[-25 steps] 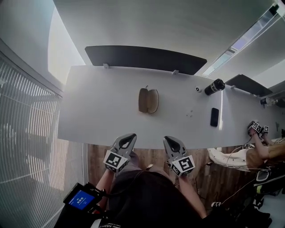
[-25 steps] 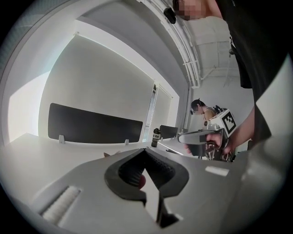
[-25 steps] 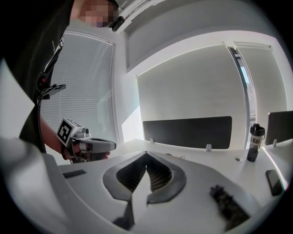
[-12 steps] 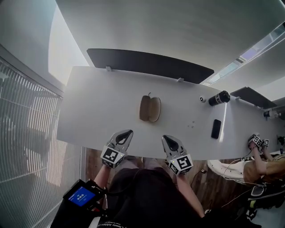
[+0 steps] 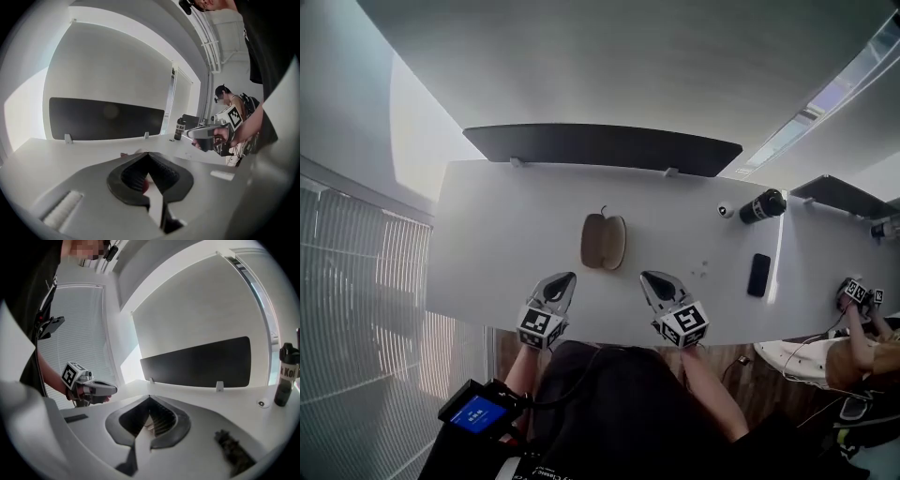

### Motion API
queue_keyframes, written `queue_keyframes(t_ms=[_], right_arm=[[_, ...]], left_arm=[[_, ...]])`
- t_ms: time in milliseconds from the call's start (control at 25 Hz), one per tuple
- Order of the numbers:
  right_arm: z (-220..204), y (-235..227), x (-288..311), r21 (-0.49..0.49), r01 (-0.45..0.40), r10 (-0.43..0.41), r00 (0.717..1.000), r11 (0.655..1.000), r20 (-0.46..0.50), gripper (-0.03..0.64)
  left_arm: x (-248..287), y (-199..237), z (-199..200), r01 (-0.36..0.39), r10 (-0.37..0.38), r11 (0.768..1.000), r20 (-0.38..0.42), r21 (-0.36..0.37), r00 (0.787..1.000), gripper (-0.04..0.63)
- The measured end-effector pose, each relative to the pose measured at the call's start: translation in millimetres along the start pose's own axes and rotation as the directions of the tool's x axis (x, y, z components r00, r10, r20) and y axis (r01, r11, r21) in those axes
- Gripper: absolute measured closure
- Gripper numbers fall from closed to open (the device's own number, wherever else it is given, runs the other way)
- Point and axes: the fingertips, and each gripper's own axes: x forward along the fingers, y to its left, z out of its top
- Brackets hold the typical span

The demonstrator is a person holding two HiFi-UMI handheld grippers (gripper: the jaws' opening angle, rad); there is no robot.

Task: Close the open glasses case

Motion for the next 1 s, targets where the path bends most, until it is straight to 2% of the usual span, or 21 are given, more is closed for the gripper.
queue_keyframes(t_ms=[120, 280, 520, 800, 1000], right_arm=[[-5, -15, -1, 0.045, 0.059, -0.058, 0.998, 0.997, -0.013, 0.612], [-19, -24, 2, 0.108, 0.109, -0.106, 0.994, 0.988, -0.04, 0.612], [-28, -33, 17, 0.141, 0.166, -0.157, 0.985, 0.976, -0.074, 0.612], [-20, -46, 32, 0.146, 0.178, -0.167, 0.982, 0.973, -0.085, 0.612], [-16, -53, 38, 0.138, 0.179, -0.167, 0.982, 0.974, -0.091, 0.612]], left_arm=[[22, 10, -19, 0.023, -0.026, 0.997, -0.048, -0.069, 0.999, 0.589], [44, 16, -13, 0.072, -0.081, 0.986, -0.054, -0.151, 0.995, 0.589], [70, 27, -60, 0.128, -0.149, 0.98, -0.135, -0.154, 0.98, 0.589], [83, 35, -80, 0.133, -0.174, 0.968, -0.185, -0.214, 0.967, 0.589], [87, 36, -85, 0.138, -0.186, 0.964, -0.205, -0.227, 0.961, 0.589]])
